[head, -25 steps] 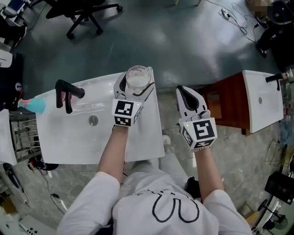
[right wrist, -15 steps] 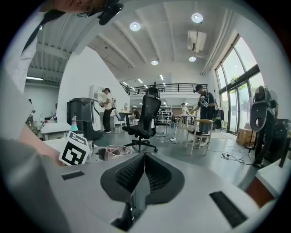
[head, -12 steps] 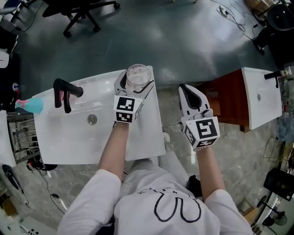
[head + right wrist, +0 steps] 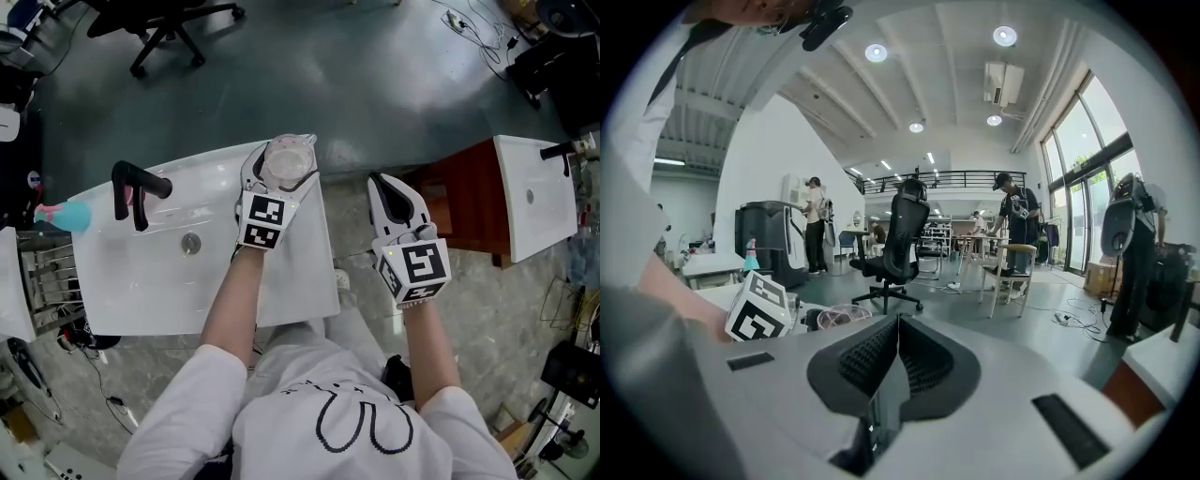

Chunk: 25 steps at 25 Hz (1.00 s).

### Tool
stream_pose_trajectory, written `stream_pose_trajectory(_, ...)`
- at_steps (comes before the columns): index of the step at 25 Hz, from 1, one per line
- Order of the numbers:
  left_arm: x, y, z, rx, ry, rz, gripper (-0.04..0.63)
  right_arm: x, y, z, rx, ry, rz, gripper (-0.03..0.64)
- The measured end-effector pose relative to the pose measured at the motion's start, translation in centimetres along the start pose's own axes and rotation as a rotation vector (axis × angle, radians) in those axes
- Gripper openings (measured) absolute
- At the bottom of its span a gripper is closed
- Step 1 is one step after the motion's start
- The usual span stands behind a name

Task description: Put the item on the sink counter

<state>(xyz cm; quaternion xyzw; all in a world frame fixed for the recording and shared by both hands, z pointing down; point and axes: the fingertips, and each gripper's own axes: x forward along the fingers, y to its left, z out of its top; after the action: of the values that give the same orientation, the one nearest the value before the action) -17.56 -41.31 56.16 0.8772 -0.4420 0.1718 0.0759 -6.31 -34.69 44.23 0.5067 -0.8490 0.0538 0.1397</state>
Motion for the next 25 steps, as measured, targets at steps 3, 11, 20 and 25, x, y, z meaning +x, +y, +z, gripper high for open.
stream_pose_trajectory(3,0.1,0.0,-0.3,0.004,0.021,-0.007,0.456,0.1,0.1,0.2,-0.005,-0.003,0.001,0.029)
stream_pose_trajectory(11,-0.4,0.0,-0.7,-0.005,0.079,-0.027,0.456,0.1,0.4,0.9,-0.007,-0.01,-0.002,0.029)
stream_pose_trajectory(20,-0.9,0.0,-0.8,-0.038,0.111,-0.049,0.459,-0.4,0.9,1.9,-0.011,-0.038,0.01,0.029)
stream_pose_trajectory(25,-1.5,-0.6,-0.3,-0.084,0.117,-0.054,0.516,-1.2,1.0,2.0,-0.01,-0.046,0.027,0.029)
